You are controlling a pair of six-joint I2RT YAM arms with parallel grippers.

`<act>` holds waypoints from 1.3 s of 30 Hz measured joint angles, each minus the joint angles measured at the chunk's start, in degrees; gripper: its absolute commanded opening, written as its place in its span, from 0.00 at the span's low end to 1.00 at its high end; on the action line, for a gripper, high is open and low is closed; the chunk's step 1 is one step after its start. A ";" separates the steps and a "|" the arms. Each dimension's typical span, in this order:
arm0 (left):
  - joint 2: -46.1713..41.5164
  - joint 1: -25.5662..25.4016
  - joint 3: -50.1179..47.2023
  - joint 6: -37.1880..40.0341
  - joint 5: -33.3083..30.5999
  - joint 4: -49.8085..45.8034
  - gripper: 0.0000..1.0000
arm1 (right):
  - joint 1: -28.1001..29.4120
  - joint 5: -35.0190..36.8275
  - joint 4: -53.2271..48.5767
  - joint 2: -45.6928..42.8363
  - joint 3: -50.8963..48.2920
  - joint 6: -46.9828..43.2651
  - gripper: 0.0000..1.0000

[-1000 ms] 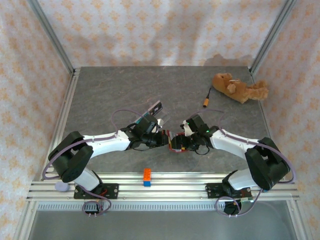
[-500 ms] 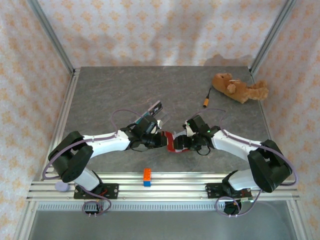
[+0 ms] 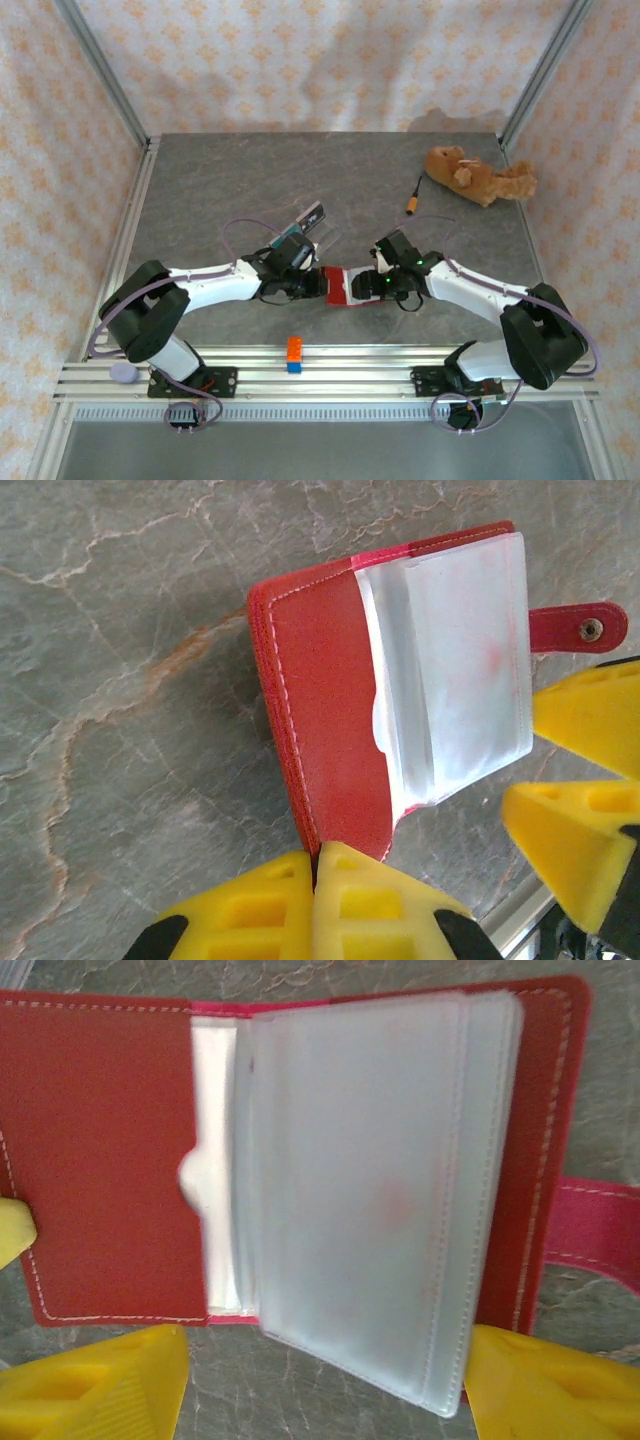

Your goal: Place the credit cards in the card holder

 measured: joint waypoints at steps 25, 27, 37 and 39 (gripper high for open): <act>-10.34 0.02 0.07 4.09 -9.70 -10.03 0.38 | -0.04 13.35 -8.92 -3.34 14.21 0.09 0.73; -11.19 0.13 0.07 4.59 -10.45 -11.47 0.39 | -0.04 12.09 -8.48 -0.94 15.89 0.11 0.72; -27.78 3.98 0.63 7.67 -17.70 -21.90 0.44 | 0.83 7.10 -5.70 12.87 26.60 0.76 0.74; -31.54 5.07 0.96 8.33 -19.50 -23.76 0.47 | 1.33 6.75 -5.05 15.10 28.94 0.20 0.74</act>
